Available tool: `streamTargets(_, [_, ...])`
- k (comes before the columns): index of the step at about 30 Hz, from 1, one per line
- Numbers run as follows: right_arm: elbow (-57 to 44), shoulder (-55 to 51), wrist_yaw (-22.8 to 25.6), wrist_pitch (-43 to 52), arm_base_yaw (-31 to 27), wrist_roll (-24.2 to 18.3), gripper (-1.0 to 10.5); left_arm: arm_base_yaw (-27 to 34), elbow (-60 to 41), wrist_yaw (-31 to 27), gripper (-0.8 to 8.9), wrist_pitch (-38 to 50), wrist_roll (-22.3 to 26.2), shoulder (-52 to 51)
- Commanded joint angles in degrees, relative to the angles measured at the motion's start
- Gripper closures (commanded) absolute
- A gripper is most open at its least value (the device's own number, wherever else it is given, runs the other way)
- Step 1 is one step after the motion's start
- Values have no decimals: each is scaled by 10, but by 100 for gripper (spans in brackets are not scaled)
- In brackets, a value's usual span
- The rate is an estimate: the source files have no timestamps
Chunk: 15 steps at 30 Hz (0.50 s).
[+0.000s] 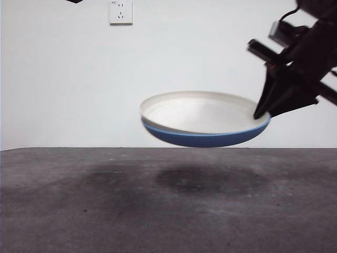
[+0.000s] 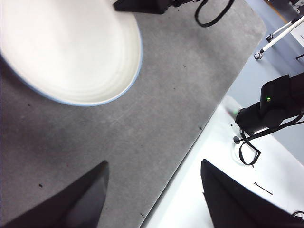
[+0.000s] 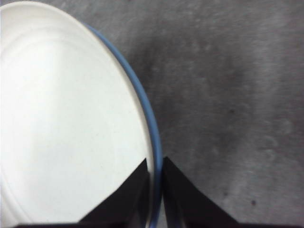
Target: Pick up the white plate, put it on the blue plate, put it on desk
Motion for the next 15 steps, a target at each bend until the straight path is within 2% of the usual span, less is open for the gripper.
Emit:
streamTargets(1, [23, 31, 12, 11, 20, 21, 935, -3, 7, 2, 502, 2, 7, 3])
streamTargets(9, [79, 119, 24, 25, 62, 33, 935, -3, 7, 2, 502, 2, 7, 3])
streamTargets(15, [104, 180, 24, 26, 70, 37, 935, -3, 7, 2, 502, 2, 7, 3])
